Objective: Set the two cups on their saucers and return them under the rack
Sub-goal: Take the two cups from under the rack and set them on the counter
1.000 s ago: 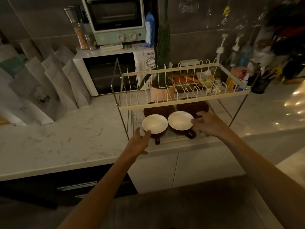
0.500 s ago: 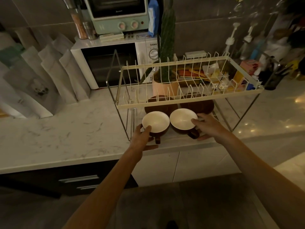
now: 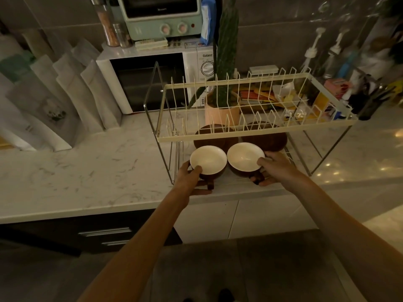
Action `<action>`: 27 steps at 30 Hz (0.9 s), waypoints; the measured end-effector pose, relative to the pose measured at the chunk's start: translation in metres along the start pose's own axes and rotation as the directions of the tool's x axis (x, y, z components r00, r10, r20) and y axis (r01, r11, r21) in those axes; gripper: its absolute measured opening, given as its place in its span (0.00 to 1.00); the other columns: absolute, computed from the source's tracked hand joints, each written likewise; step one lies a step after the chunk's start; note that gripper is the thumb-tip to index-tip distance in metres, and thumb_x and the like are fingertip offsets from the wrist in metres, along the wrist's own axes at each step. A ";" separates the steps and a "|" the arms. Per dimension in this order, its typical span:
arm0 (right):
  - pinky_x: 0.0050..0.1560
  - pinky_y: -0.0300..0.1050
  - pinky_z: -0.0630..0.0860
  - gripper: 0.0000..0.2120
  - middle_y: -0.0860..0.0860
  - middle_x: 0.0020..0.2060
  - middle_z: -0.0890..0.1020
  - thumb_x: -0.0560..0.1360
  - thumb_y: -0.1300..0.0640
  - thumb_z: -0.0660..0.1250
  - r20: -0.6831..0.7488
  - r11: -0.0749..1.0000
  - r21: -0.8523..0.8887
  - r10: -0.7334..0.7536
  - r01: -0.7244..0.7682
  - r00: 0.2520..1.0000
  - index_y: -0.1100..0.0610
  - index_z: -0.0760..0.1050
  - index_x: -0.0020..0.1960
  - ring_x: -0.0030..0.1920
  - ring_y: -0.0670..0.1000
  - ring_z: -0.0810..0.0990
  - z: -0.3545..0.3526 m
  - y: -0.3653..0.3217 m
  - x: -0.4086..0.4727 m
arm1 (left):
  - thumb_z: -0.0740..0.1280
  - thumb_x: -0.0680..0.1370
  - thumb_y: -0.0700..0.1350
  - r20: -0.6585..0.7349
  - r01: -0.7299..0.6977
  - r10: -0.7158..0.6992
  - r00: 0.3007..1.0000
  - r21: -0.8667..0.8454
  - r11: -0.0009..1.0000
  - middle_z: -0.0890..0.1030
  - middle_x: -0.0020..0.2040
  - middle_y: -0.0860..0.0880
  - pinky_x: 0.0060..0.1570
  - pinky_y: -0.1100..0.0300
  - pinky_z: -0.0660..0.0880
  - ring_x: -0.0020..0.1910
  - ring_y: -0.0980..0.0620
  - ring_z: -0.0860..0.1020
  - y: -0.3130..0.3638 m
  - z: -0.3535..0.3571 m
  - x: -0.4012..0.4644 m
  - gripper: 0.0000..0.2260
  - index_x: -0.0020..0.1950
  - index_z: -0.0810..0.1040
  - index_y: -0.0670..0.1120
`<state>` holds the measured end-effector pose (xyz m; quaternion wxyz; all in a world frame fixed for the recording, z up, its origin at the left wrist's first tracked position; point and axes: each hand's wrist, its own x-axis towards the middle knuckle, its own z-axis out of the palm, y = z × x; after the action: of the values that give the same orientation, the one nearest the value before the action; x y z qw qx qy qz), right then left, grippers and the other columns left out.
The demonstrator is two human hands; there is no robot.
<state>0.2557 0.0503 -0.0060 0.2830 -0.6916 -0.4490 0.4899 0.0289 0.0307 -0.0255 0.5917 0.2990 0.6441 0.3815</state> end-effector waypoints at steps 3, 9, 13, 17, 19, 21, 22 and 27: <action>0.24 0.40 0.79 0.19 0.55 0.39 0.79 0.80 0.62 0.59 -0.016 1.000 0.015 -0.008 0.008 1.000 0.58 0.67 0.71 0.31 0.50 0.83 0.003 0.000 -0.003 | 0.63 0.80 0.42 -0.007 -0.019 0.019 1.000 0.011 1.000 0.73 0.53 0.46 0.40 0.43 0.82 0.52 0.42 0.79 0.000 -0.001 0.000 0.24 0.74 0.62 0.51; 0.25 0.42 0.80 0.20 0.57 0.41 0.81 0.80 0.63 0.59 -0.029 0.998 0.063 -0.004 0.006 1.000 0.58 0.67 0.71 0.29 0.51 0.84 0.003 0.003 -0.009 | 0.63 0.80 0.41 0.010 -0.061 0.060 0.998 0.044 0.997 0.74 0.52 0.46 0.41 0.43 0.82 0.53 0.42 0.80 0.001 -0.002 -0.006 0.23 0.74 0.63 0.50; 0.24 0.41 0.79 0.21 0.58 0.42 0.81 0.79 0.63 0.59 -0.037 0.996 0.085 -0.009 0.012 0.999 0.59 0.67 0.72 0.26 0.50 0.84 0.000 0.005 -0.014 | 0.62 0.80 0.41 0.034 -0.104 0.102 0.994 0.072 0.992 0.74 0.55 0.45 0.42 0.42 0.82 0.54 0.41 0.80 0.003 -0.002 -0.013 0.23 0.74 0.63 0.50; 0.24 0.40 0.78 0.20 0.58 0.41 0.81 0.79 0.63 0.59 -0.047 0.995 0.102 -0.013 0.018 0.999 0.59 0.67 0.71 0.27 0.51 0.84 -0.003 0.005 -0.023 | 0.62 0.80 0.41 0.071 -0.121 0.115 0.991 0.082 0.989 0.76 0.50 0.48 0.39 0.44 0.83 0.51 0.42 0.81 0.002 -0.007 -0.021 0.23 0.75 0.63 0.50; 0.24 0.40 0.78 0.20 0.58 0.41 0.81 0.79 0.64 0.59 -0.049 0.995 0.097 -0.022 0.027 0.999 0.59 0.68 0.71 0.28 0.51 0.84 -0.005 0.004 -0.030 | 0.62 0.80 0.41 0.089 -0.132 0.124 0.988 0.088 0.987 0.75 0.48 0.50 0.38 0.45 0.83 0.50 0.43 0.81 0.001 -0.009 -0.026 0.23 0.75 0.63 0.50; 0.24 0.41 0.78 0.20 0.57 0.40 0.81 0.79 0.64 0.59 -0.053 0.996 0.082 -0.036 0.040 0.998 0.59 0.68 0.71 0.28 0.51 0.84 -0.004 0.004 -0.036 | 0.62 0.80 0.41 0.103 -0.144 0.134 0.986 0.092 0.985 0.75 0.48 0.50 0.37 0.46 0.83 0.49 0.44 0.81 -0.001 -0.012 -0.032 0.22 0.74 0.64 0.50; 0.24 0.41 0.78 0.20 0.57 0.40 0.81 0.79 0.64 0.59 -0.055 0.996 0.072 -0.041 0.045 0.998 0.59 0.69 0.71 0.28 0.51 0.84 -0.004 0.004 -0.040 | 0.61 0.80 0.41 0.110 -0.148 0.138 0.984 0.094 0.984 0.75 0.48 0.50 0.37 0.46 0.83 0.48 0.44 0.81 -0.003 -0.014 -0.036 0.22 0.74 0.64 0.51; 0.24 0.40 0.79 0.20 0.55 0.41 0.81 0.79 0.64 0.60 -0.033 0.997 0.048 -0.052 0.053 0.998 0.57 0.69 0.71 0.28 0.50 0.84 0.003 0.004 -0.055 | 0.61 0.80 0.41 0.124 -0.161 0.149 0.981 0.092 0.983 0.76 0.49 0.49 0.33 0.50 0.83 0.45 0.47 0.82 -0.013 -0.032 -0.054 0.21 0.73 0.66 0.50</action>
<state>0.2475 -0.0014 0.0127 0.3196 -0.6801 -0.4505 0.4821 0.0050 -0.0254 -0.0073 0.5809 0.3998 0.6016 0.3753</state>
